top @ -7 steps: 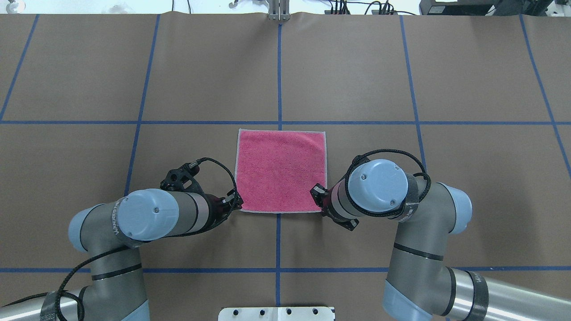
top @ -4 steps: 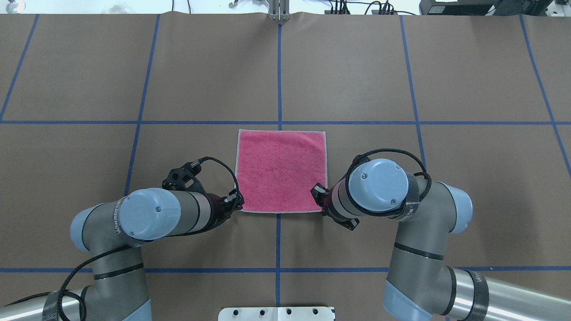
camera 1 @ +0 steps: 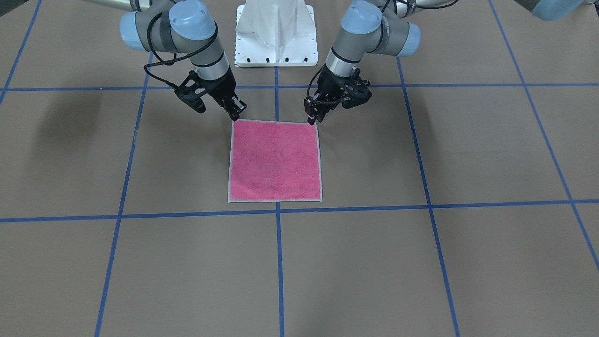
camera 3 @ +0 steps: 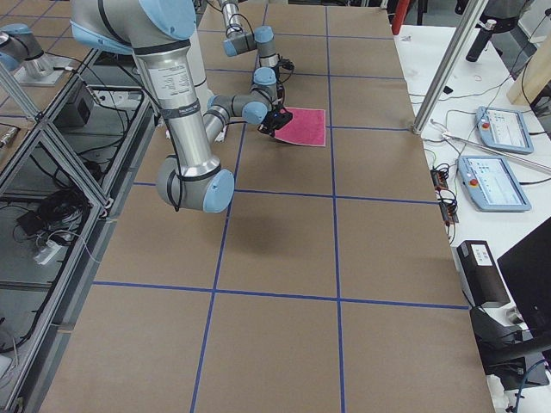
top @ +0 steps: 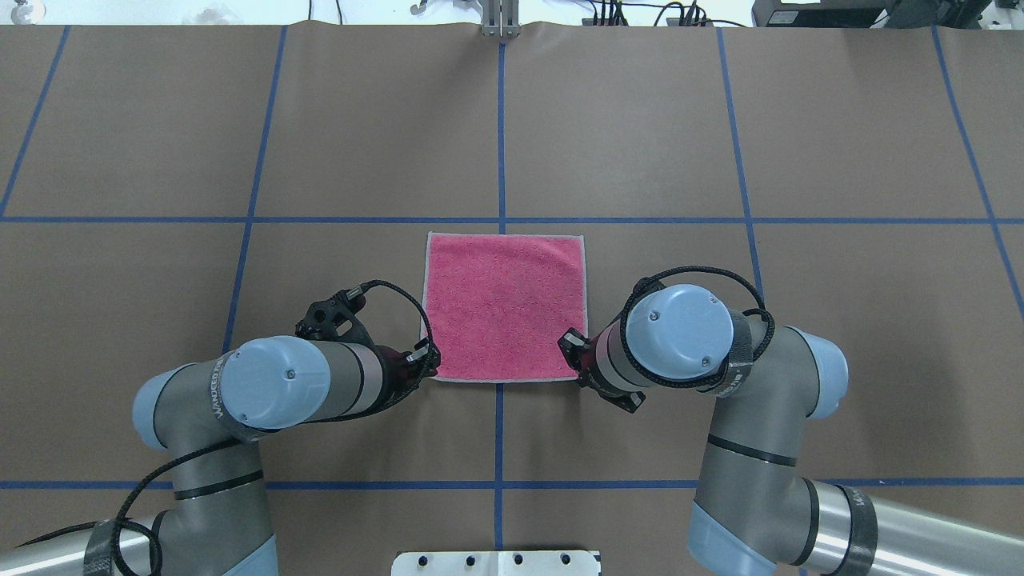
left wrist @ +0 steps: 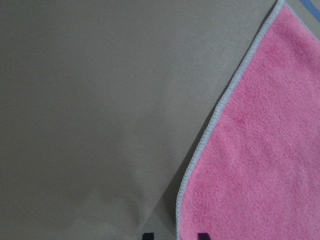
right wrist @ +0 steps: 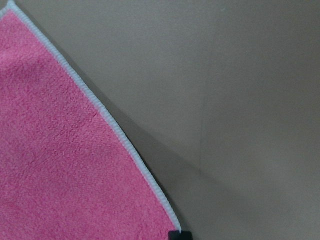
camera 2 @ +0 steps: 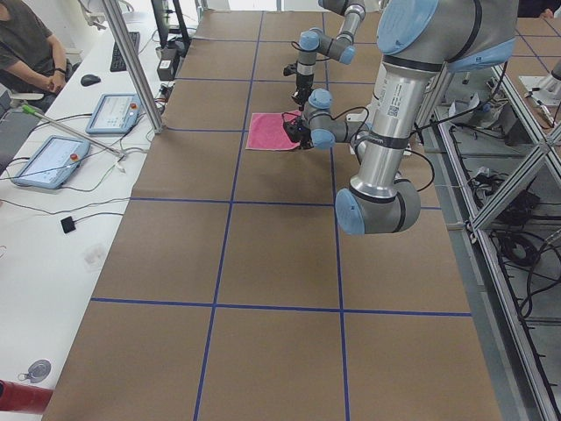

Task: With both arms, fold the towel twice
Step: 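Grasp the near towel corners with both grippers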

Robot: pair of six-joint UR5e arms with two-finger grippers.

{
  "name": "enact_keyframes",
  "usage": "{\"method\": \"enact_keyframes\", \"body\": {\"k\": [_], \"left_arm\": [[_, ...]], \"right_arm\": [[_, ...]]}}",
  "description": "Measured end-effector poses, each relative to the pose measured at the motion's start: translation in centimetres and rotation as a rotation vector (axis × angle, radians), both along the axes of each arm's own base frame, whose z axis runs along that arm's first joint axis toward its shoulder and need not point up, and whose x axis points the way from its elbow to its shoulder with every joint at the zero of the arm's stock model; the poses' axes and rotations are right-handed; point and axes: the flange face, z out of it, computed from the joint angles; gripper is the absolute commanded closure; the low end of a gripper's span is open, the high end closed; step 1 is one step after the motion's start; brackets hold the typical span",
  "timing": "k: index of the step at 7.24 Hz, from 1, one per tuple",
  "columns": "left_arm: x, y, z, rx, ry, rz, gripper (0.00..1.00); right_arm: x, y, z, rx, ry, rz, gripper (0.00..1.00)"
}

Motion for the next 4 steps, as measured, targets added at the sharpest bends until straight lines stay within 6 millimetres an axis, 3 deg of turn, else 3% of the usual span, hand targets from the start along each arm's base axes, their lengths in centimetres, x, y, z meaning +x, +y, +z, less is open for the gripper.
{"method": "enact_keyframes", "body": {"k": [1, 3, 4], "left_arm": [[0.01, -0.04, 0.01, 0.0, 0.0, -0.001, 0.75], [0.0, -0.07, 0.0, 0.0, 0.0, -0.001, 1.0], [-0.01, -0.07, -0.01, -0.001, 0.0, -0.001, 1.0]], "right_arm": [[0.0, 0.0, 0.02, 0.0, 0.0, 0.0, 1.0], [0.01, 0.0, 0.03, 0.0, 0.0, 0.0, 1.0], [0.01, 0.0, 0.03, 0.0, 0.001, 0.0, 1.0]]}}
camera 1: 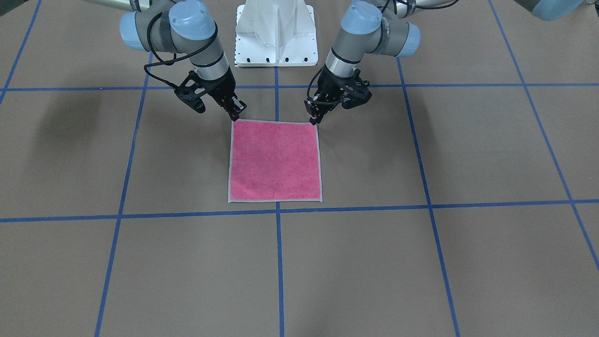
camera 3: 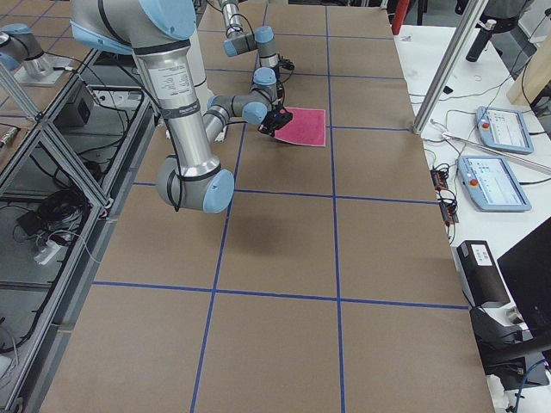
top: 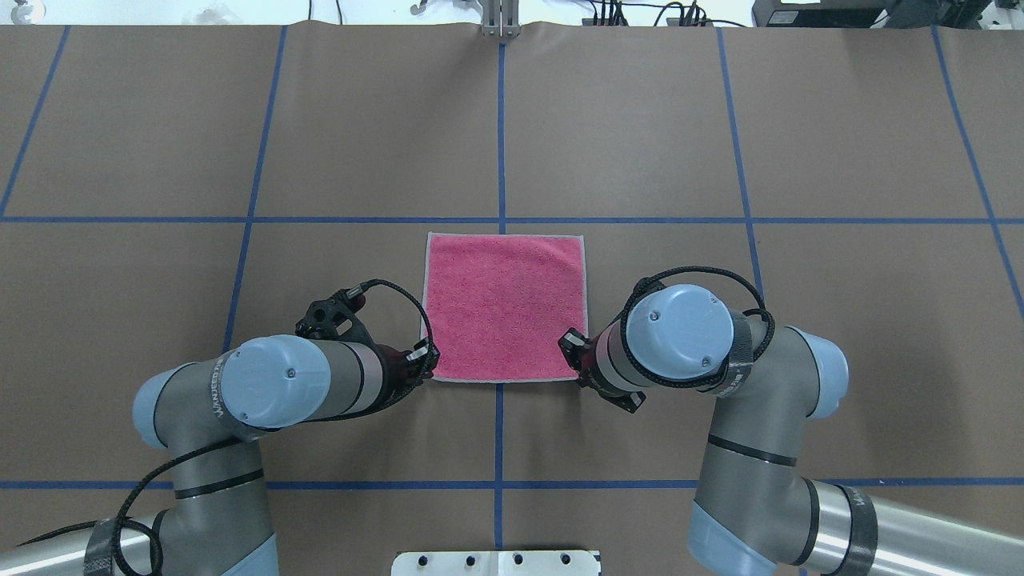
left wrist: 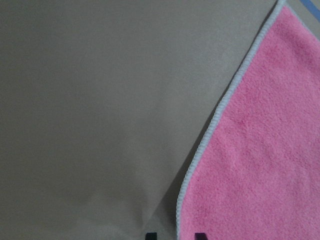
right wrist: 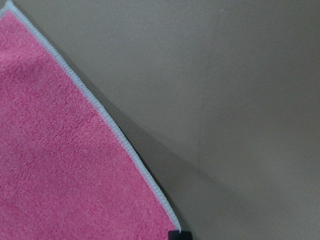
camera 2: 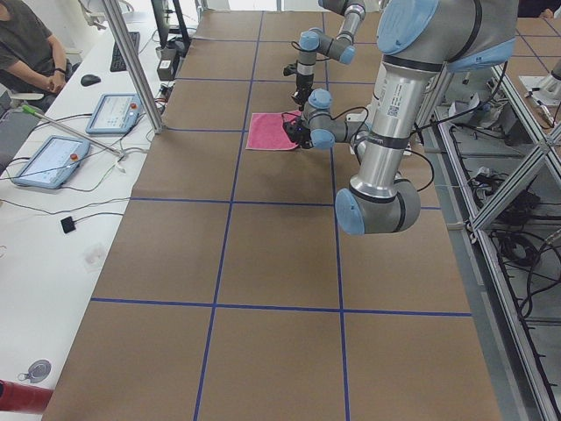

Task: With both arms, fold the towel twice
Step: 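Grasp the near towel corners with both grippers, then lift both corners and fold them over onto the far edge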

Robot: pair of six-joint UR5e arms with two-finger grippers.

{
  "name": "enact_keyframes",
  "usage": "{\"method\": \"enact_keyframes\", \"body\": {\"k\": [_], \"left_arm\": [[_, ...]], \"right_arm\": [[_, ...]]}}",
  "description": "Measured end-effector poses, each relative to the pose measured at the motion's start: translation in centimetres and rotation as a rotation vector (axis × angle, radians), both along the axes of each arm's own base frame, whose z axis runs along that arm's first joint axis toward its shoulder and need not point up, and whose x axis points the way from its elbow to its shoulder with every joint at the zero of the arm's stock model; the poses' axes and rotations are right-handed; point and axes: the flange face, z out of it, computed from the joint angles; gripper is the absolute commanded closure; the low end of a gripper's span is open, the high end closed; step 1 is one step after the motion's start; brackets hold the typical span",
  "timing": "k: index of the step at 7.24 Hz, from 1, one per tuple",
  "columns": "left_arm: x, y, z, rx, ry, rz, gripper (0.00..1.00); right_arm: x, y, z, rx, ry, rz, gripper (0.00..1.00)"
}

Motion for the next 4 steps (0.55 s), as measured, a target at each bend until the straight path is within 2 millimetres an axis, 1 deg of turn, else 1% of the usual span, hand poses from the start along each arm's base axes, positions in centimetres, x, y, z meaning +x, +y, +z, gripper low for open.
{"method": "enact_keyframes", "body": {"k": [2, 3, 4], "left_arm": [[0.0, 0.0, -0.2, -0.004, 0.001, -0.002, 1.0], [0.0, 0.0, -0.8, -0.007, -0.003, -0.002, 1.0], [0.0, -0.1, -1.9, -0.01, -0.006, -0.003, 1.0]], "right_arm": [[0.1, -0.2, 0.0, 0.0, -0.001, 0.003, 1.0], [0.2, -0.3, -0.1, 0.0, -0.003, 0.006, 1.0], [0.5, -0.6, -0.3, 0.001, -0.006, 0.008, 1.0]]}}
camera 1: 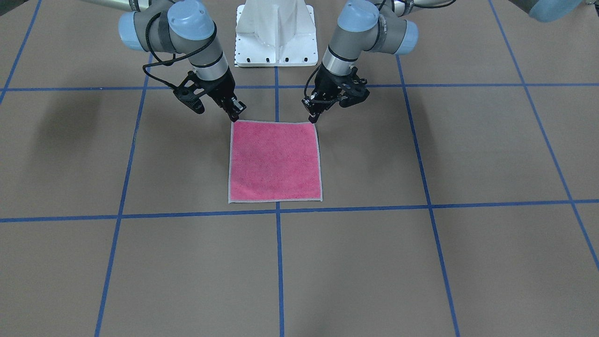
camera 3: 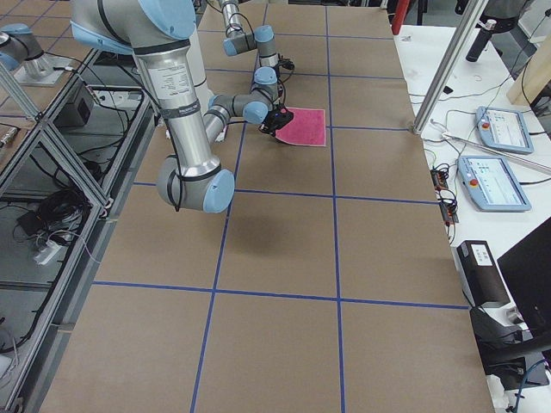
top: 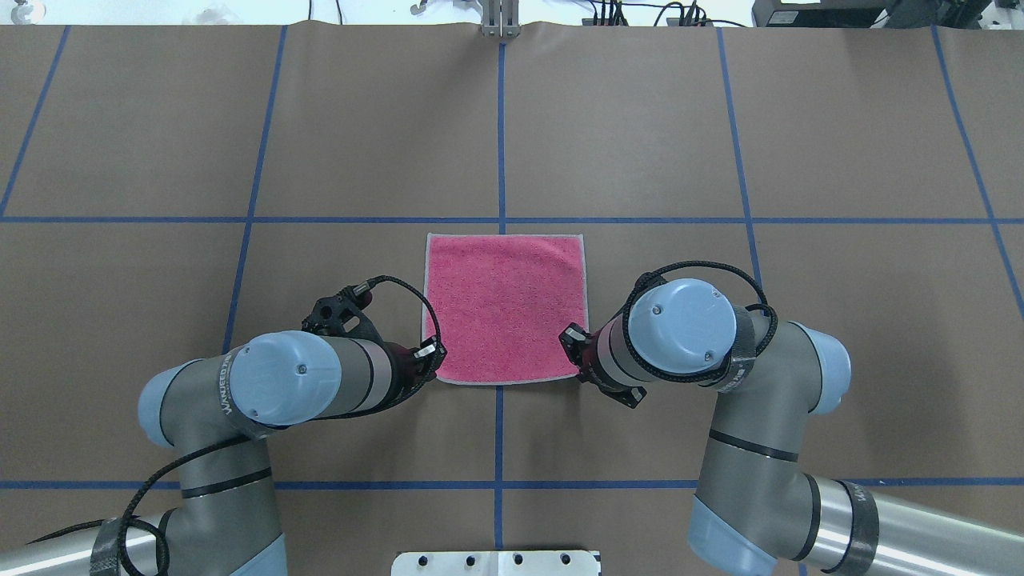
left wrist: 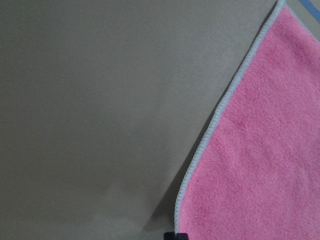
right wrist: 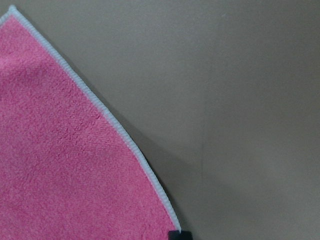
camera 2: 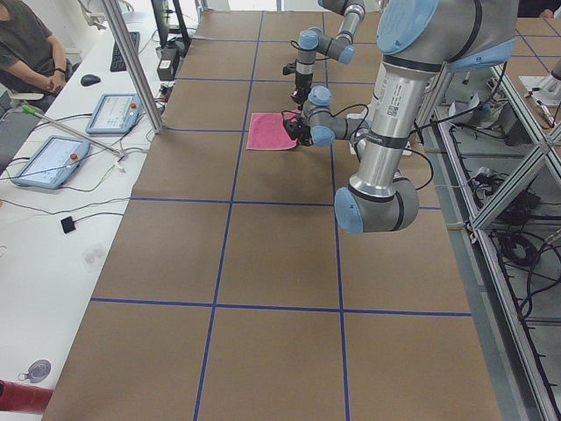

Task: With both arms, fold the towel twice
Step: 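Lift both corners and fold them over onto the far edge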

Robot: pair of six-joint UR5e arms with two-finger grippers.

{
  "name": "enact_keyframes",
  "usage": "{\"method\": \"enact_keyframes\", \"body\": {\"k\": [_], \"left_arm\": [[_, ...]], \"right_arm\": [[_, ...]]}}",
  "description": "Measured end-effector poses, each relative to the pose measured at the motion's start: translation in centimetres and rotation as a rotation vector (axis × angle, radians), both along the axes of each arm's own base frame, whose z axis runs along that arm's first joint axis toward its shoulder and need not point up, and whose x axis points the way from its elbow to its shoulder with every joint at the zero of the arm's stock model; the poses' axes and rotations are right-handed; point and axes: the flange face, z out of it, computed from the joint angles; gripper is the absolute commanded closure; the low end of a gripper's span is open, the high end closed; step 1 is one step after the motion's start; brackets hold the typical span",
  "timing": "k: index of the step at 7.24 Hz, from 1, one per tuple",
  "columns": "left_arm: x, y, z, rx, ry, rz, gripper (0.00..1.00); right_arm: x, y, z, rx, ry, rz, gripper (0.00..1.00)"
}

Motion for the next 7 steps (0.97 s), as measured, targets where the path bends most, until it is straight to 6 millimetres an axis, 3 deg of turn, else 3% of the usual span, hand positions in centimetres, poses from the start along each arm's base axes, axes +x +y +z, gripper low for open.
{"method": "enact_keyframes", "body": {"k": [3, 5, 7], "left_arm": [[-1.5, -1.3, -2.7, 0.004, 0.026, -0.029, 1.0], [-3.4, -4.6, -3.7, 0.004, 0.032, -0.087, 1.0], [-5.3, -7.5, -3.9, -0.003, 0.031, -0.13, 1.0]], "right_arm": [[2.3, -2.6, -1.0, -0.024, -0.031, 0.014, 1.0], [4.6, -5.8, -1.8, -0.044, -0.053, 0.043, 1.0], [4.9, -8.6, -2.7, -0.046, -0.061, 0.074, 1.0]]}}
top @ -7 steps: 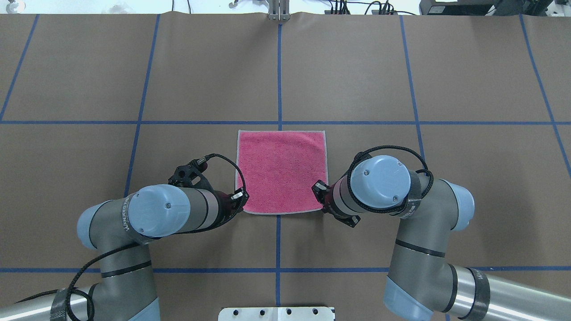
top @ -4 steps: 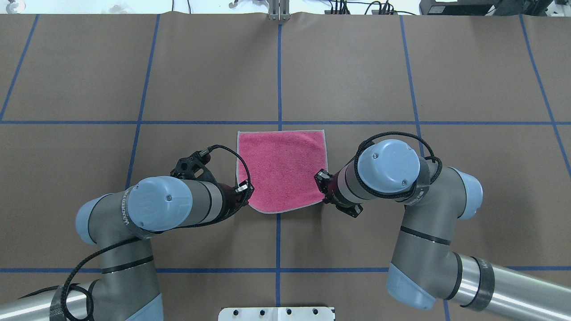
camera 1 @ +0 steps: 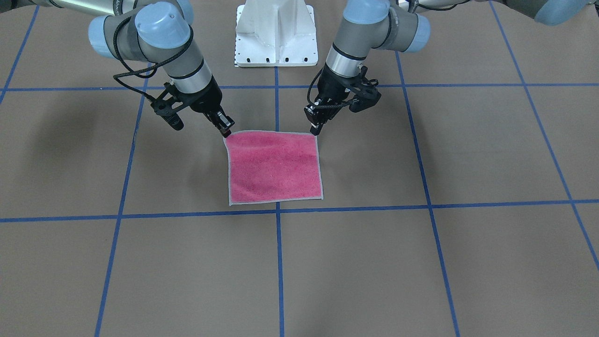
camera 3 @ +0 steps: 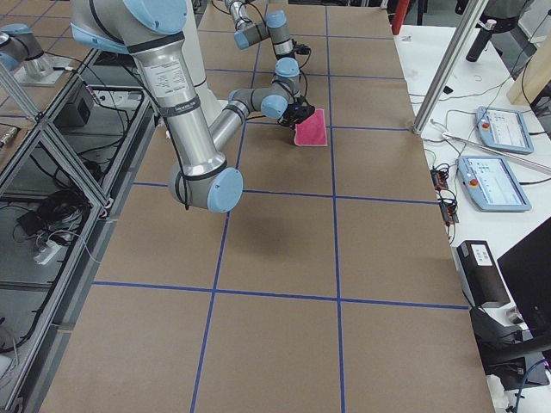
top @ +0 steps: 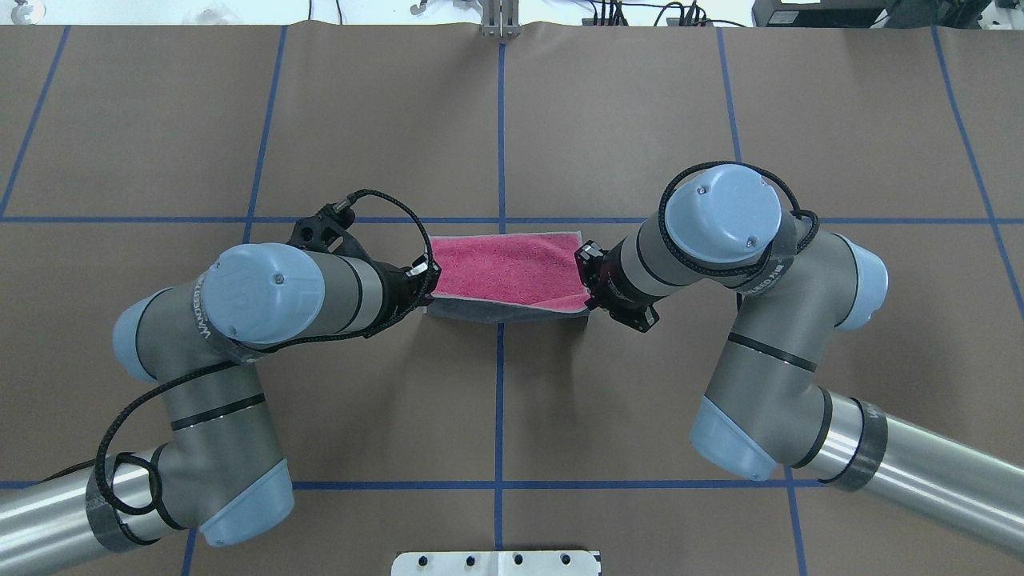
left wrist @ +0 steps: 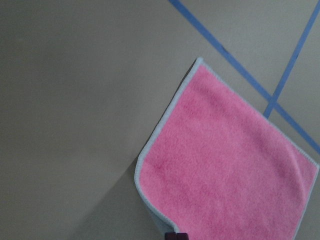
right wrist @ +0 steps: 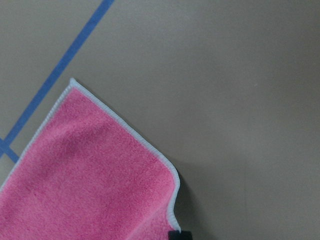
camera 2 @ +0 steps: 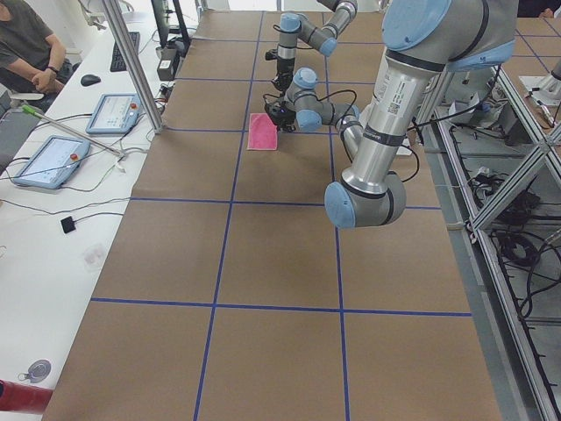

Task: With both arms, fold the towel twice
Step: 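Lift both corners and fold them over onto the far edge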

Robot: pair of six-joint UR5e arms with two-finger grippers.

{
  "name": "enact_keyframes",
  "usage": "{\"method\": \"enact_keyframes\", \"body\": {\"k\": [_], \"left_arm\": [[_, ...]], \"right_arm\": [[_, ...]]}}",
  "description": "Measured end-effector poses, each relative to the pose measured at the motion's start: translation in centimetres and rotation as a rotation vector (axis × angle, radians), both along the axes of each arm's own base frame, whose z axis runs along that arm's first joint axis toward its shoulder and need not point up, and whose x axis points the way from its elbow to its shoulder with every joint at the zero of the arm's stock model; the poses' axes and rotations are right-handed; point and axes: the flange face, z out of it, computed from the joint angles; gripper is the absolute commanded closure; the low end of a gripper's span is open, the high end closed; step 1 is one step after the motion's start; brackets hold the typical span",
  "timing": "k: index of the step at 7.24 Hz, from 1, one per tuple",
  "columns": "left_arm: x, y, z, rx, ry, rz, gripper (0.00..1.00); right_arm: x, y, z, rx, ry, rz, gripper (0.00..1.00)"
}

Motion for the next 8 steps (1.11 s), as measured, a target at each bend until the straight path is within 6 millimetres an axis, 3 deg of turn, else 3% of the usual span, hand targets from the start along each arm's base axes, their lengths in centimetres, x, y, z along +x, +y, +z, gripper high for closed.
{"method": "enact_keyframes", "body": {"k": [1, 3, 8], "left_arm": [[-0.4, -1.4, 0.0, -0.008, -0.005, -0.015, 1.0], [1.0, -3.7, -0.3, -0.019, -0.022, -0.03, 1.0], [3.5, -6.7, 0.7, -0.043, -0.064, -0.051, 1.0]], "right_arm": [[-0.4, -1.3, -0.3, -0.001, 0.004, 0.011, 1.0], [-1.2, -3.7, -0.2, 0.005, 0.025, 0.02, 1.0], [-3.5, -6.2, -0.3, 0.006, 0.056, 0.016, 1.0]]}}
